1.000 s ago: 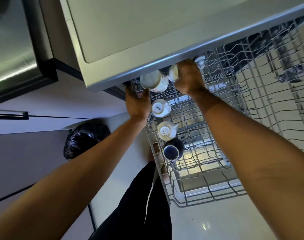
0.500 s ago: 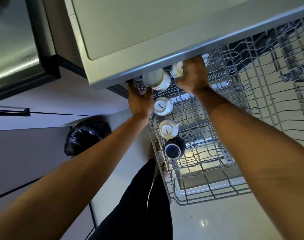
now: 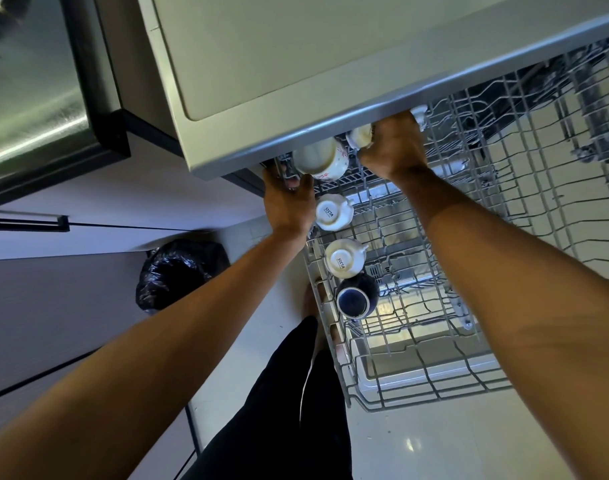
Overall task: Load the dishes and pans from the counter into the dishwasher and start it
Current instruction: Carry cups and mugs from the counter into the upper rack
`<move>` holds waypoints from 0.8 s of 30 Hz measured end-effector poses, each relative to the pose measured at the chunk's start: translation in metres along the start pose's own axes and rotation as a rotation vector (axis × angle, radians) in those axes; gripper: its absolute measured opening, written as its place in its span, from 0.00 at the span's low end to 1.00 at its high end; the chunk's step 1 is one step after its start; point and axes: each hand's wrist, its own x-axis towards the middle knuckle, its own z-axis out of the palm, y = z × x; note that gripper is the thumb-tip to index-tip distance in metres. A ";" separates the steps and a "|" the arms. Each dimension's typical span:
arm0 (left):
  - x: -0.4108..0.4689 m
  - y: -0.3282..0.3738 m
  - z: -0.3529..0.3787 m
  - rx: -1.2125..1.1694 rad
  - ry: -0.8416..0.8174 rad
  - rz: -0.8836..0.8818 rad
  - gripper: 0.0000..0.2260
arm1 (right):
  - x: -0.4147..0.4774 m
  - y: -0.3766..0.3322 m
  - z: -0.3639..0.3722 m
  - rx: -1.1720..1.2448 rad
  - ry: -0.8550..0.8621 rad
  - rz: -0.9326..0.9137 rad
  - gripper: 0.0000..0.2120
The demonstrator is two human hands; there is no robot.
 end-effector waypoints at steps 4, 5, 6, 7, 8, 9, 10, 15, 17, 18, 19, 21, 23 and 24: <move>0.000 0.001 0.000 -0.001 0.003 -0.014 0.22 | 0.006 -0.005 0.003 -0.004 -0.051 0.035 0.17; 0.000 0.001 0.000 -0.001 0.003 -0.019 0.22 | 0.008 -0.005 0.002 -0.022 -0.069 0.036 0.15; 0.000 0.001 0.000 -0.001 -0.002 -0.022 0.21 | 0.011 -0.006 0.002 -0.052 -0.098 0.034 0.14; 0.000 0.001 0.000 -0.001 -0.005 -0.023 0.21 | 0.014 -0.006 0.002 -0.087 -0.134 0.033 0.13; -0.001 0.000 0.000 0.001 -0.005 -0.021 0.20 | 0.017 -0.006 0.001 -0.119 -0.176 0.036 0.13; 0.000 0.000 0.001 0.003 -0.003 -0.018 0.20 | 0.020 -0.006 0.001 -0.152 -0.216 0.038 0.14; 0.000 0.000 0.001 0.004 -0.001 -0.016 0.21 | 0.022 -0.006 0.001 -0.183 -0.241 0.034 0.15; 0.001 -0.003 0.001 -0.004 0.003 -0.012 0.21 | 0.023 -0.002 0.008 -0.247 -0.214 0.009 0.17; 0.001 -0.004 0.002 -0.019 0.002 -0.009 0.22 | 0.022 -0.002 0.009 -0.236 -0.211 0.012 0.19; 0.001 -0.004 0.002 -0.023 0.005 -0.008 0.22 | 0.022 -0.001 0.009 -0.227 -0.210 0.011 0.20; 0.001 -0.003 0.001 -0.022 0.007 -0.006 0.22 | 0.022 -0.001 0.009 -0.213 -0.211 0.008 0.21; 0.000 -0.002 0.001 -0.021 0.002 -0.002 0.21 | 0.021 -0.001 0.008 -0.168 -0.215 0.016 0.23; -0.001 -0.001 0.001 -0.019 0.000 0.003 0.22 | 0.020 0.000 0.005 -0.123 -0.211 0.026 0.25; -0.001 0.000 0.001 -0.016 -0.002 0.005 0.22 | 0.018 0.001 0.003 -0.106 -0.209 0.027 0.26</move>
